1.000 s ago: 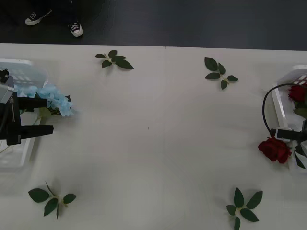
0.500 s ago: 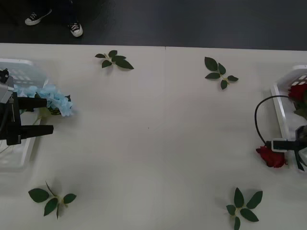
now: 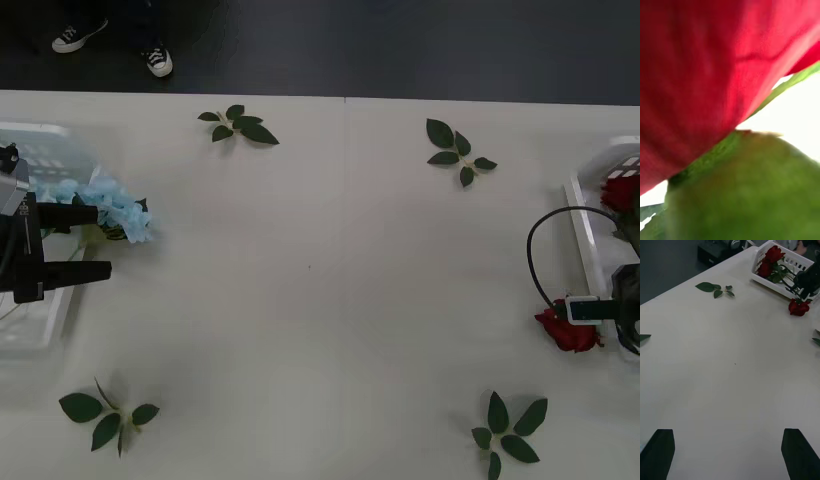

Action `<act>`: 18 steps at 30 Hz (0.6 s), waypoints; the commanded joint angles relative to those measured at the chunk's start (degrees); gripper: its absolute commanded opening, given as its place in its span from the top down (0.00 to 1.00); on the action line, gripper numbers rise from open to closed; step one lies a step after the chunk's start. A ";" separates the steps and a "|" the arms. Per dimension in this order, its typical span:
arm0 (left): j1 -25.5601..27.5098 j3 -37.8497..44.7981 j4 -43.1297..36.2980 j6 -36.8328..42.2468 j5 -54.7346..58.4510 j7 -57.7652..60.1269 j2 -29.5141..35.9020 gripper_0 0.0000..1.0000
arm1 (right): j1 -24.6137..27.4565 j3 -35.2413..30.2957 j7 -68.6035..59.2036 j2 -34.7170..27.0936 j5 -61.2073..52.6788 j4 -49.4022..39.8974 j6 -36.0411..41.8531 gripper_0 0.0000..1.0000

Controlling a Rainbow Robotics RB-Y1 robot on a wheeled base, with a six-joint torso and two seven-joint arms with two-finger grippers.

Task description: Put the red flowers into the right box and the blue flowers into the left box

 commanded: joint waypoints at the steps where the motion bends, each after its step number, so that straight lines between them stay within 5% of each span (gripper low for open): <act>1: -0.84 0.33 -1.37 -0.41 0.29 -3.57 2.05 0.17 | 0.66 -0.12 0.98 -1.12 0.49 -1.20 -0.13 1.00; 18: -0.84 0.33 -1.37 -0.41 0.29 -3.57 2.05 0.17 | 0.66 -1.97 -0.43 -1.47 -2.41 -3.31 1.81 1.00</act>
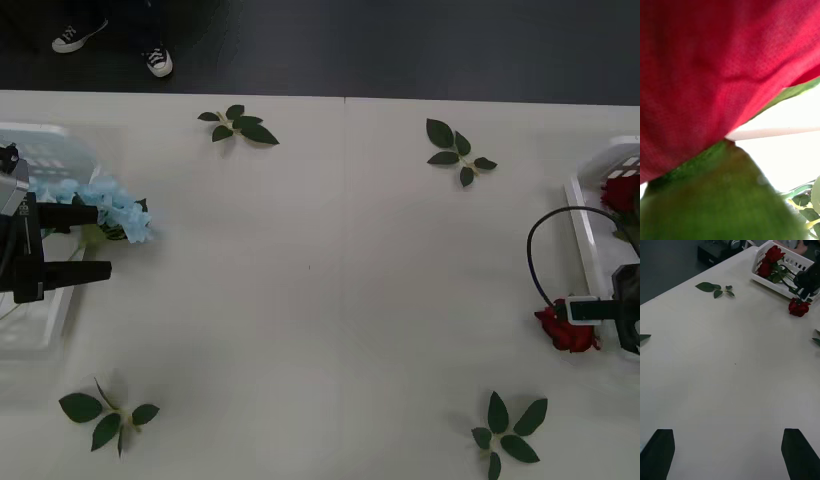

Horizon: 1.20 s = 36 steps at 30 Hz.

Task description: Put the red flowers into the right box and the blue flowers into the left box

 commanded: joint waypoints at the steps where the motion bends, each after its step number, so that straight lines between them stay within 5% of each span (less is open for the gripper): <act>1: -0.84 0.33 -1.37 -0.41 0.29 -3.57 2.05 0.17 | 0.66 -2.83 -0.41 -1.56 -3.23 -4.28 3.10 1.00; 15: -0.84 0.33 -1.37 -0.41 0.29 -3.57 2.05 0.17 | 1.01 -13.90 -0.41 -1.64 -13.25 -13.94 18.48 1.00; 36: -0.84 0.33 -1.37 -0.41 0.29 -3.57 2.05 0.17 | 8.13 -28.14 -30.74 1.08 -22.91 -21.59 1.08 1.00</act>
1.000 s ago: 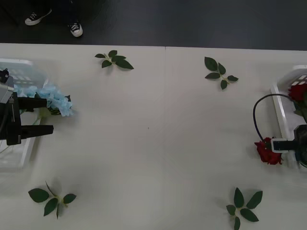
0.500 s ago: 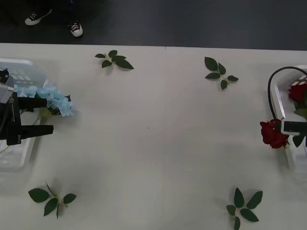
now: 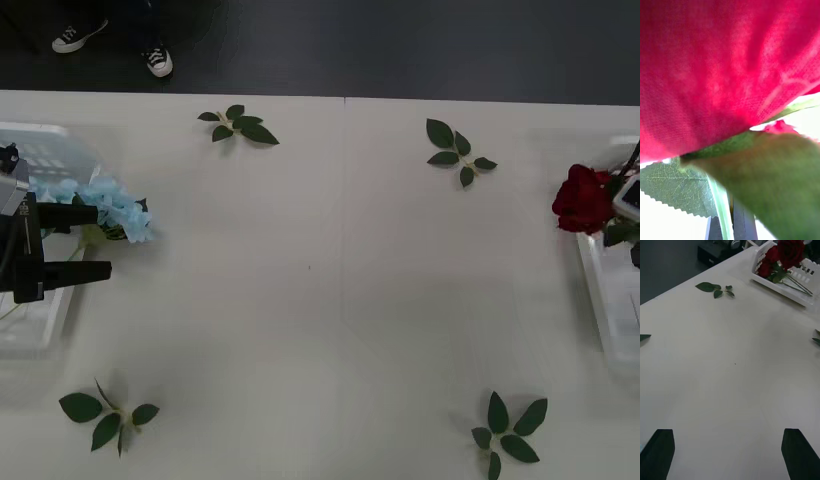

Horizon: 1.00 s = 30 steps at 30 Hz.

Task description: Put the red flowers into the right box and the blue flowers into the left box

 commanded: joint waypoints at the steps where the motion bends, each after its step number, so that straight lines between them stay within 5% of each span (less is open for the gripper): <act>1: -0.84 0.33 -1.37 -0.41 0.29 -3.57 2.05 0.17 | 3.17 -4.27 -9.22 1.68 1.40 -3.38 -4.06 1.00; 10: -0.84 0.33 -1.37 -0.41 0.29 -3.57 2.05 0.17 | 7.92 -12.79 -23.72 7.13 9.05 -7.86 -4.32 1.00; 21: -0.84 0.33 -1.37 -0.41 0.29 -3.57 2.05 0.17 | 8.71 -12.44 -41.91 12.58 21.09 -6.19 -5.47 1.00; 30: -0.84 0.33 -1.37 -0.41 0.29 -3.57 2.05 0.17 | 8.00 -8.57 -52.46 24.97 37.18 2.25 -20.58 1.00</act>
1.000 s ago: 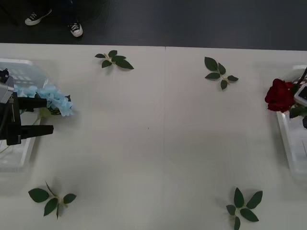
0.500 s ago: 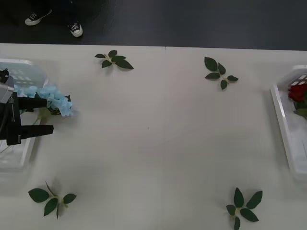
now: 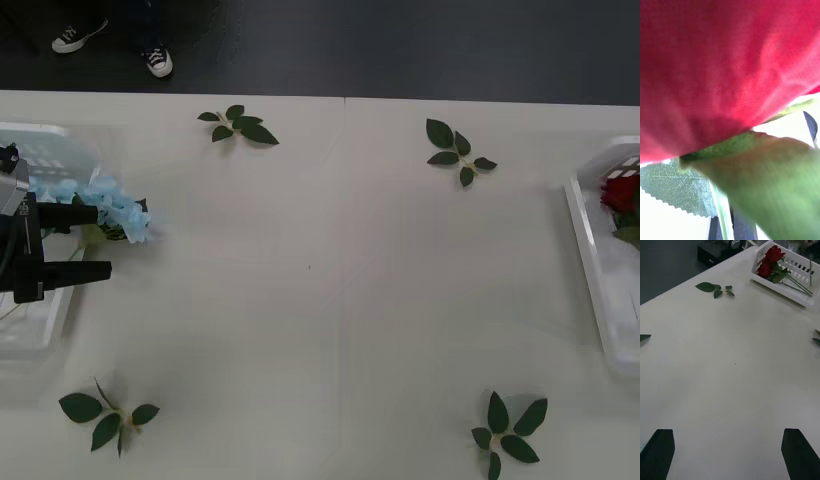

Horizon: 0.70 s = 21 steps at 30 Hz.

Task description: Put the red flowers into the right box and the blue flowers into the left box

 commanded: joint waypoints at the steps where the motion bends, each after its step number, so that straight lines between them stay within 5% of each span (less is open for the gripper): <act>1: -0.84 0.33 -1.37 -0.41 0.29 -3.57 2.05 0.17 | -0.98 2.05 -7.84 4.15 3.02 2.93 -4.52 1.00; 6: -0.84 0.33 -1.37 -0.41 0.29 -3.57 2.05 0.17 | -0.89 4.86 -17.77 3.97 5.31 3.19 -3.73 1.00; 18: -0.84 0.33 -1.37 -0.41 0.29 -3.57 2.05 0.17 | -1.33 4.77 -18.91 3.97 4.16 3.19 -2.24 0.98; 19: -0.84 0.33 -1.37 -0.41 0.29 -3.57 2.05 0.17 | -1.33 4.77 -19.00 3.97 4.08 3.10 -2.15 0.86; 21: -0.84 0.33 -1.37 -0.41 0.29 -3.57 2.05 0.17 | -1.33 4.86 -19.09 3.97 4.08 3.19 -2.15 0.41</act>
